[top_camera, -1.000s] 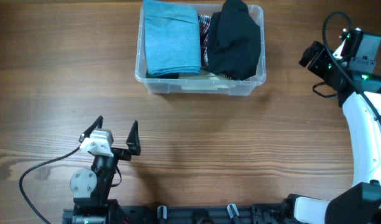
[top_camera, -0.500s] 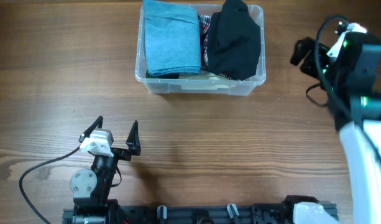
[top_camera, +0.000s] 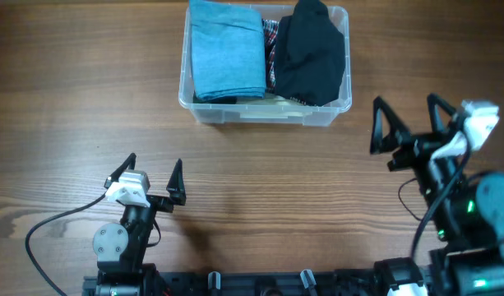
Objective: Pack container
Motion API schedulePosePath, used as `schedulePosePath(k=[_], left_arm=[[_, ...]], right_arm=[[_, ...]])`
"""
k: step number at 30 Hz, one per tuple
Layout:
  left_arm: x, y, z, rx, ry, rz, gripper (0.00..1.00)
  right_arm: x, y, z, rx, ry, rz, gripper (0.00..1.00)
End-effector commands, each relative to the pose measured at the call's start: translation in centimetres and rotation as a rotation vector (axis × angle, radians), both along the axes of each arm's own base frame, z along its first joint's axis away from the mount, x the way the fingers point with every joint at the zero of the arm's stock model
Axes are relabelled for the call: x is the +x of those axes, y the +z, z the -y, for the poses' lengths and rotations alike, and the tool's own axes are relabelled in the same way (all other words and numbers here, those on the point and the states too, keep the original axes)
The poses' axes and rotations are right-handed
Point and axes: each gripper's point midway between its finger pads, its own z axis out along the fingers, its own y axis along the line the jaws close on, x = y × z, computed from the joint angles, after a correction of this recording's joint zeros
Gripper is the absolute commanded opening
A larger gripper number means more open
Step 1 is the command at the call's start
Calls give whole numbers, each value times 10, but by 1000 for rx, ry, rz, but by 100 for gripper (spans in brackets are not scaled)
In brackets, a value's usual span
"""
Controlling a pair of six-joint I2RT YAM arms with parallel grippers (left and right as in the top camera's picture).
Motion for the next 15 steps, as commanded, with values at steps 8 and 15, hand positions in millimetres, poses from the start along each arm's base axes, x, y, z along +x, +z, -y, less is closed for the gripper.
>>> schedulePosePath(k=[8, 15], left_arm=[[0, -2, 0, -5, 4, -4, 100], [0, -2, 0, -5, 4, -4, 100]], right_arm=[[-20, -89, -14, -306, 80, 215, 100], [-28, -120, -10, -312, 58, 228, 100]])
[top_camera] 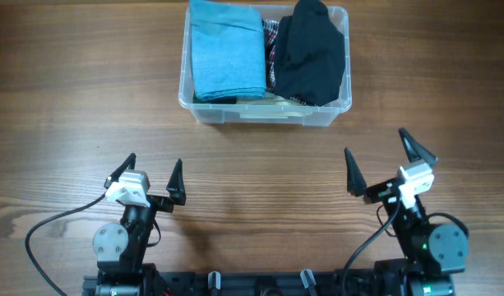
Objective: Pack container
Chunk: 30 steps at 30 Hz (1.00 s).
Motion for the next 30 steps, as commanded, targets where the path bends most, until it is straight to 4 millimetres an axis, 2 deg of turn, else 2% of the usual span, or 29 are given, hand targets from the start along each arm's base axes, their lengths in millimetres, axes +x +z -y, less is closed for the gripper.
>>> schedulePosePath(k=[1, 6, 14, 23, 27, 30], left_arm=[[0, -2, 0, -5, 4, -3, 100], [0, -2, 0, -5, 4, -4, 100], [0, -2, 0, -5, 4, -4, 100], [0, -2, 0, -5, 4, -3, 100], [0, -2, 0, -5, 4, -3, 100], [0, -2, 0, -5, 4, -4, 100]], right_arm=[[-5, -13, 0, -21, -1, 34, 100], [-1, -38, 3, 32, -12, -7, 100], [6, -62, 12, 37, -68, -41, 100], [7, -66, 24, 39, -135, -49, 100], [8, -76, 26, 34, -144, -86, 100], [9, -91, 27, 25, -144, -147, 100]])
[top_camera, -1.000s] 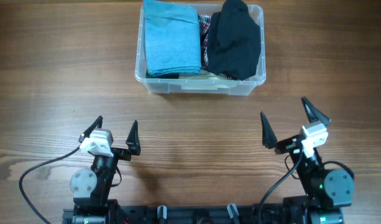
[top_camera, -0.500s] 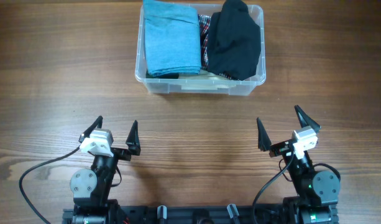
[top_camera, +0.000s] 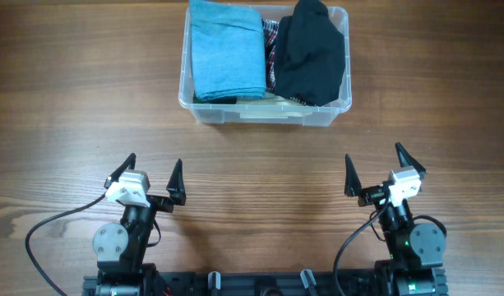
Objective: Pack container
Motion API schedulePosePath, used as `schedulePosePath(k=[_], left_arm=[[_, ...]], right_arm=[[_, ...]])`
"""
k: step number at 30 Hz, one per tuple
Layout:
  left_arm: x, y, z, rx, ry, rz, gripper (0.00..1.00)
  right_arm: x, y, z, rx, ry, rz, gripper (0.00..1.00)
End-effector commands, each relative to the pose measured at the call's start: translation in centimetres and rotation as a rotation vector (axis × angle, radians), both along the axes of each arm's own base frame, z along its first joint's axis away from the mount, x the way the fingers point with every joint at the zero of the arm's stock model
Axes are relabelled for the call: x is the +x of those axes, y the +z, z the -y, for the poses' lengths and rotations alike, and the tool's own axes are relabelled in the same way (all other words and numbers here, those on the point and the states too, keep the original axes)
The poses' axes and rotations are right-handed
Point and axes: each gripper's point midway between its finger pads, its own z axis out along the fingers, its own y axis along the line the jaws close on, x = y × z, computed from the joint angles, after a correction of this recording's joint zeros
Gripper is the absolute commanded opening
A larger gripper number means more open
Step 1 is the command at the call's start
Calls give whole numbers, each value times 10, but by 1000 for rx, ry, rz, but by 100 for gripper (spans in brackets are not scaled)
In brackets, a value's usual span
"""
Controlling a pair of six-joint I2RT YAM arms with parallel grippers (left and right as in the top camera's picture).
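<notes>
A clear plastic container (top_camera: 334,113) stands at the far middle of the wooden table. Inside it lie a folded light-blue cloth (top_camera: 225,49) on the left, a black garment (top_camera: 311,51) on the right, and a strip of plaid fabric (top_camera: 271,41) between them. My left gripper (top_camera: 150,173) rests open near the front left, with nothing between its fingers. At the front right my right gripper (top_camera: 375,170) is open too, and empty. Both are well short of the container.
A black cable (top_camera: 46,226) loops from the left arm's base across the front left. The arm bases and a black rail (top_camera: 260,284) line the front edge. Bare wood surrounds the container.
My right gripper has shifted slightly left and toward the front edge, settling squarer over its base. The left arm and the container's contents have not changed.
At first my right gripper was open at the right edge, level with the table's middle. Then it was nearer the front, over its base. Now it sits squarely at the front right, mirroring the left arm, which stayed still throughout.
</notes>
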Motion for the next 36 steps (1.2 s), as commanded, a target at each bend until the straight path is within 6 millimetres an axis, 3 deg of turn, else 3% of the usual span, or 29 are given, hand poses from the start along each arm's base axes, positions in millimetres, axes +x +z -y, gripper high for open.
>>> schedulePosePath(k=[1, 36], left_arm=[[0, -2, 0, -5, 4, -3, 100], [0, -2, 0, -5, 4, -3, 100]], right_arm=[[0, -6, 5, 6, -21, -22, 100], [1, -5, 9, 7, -37, -21, 100]])
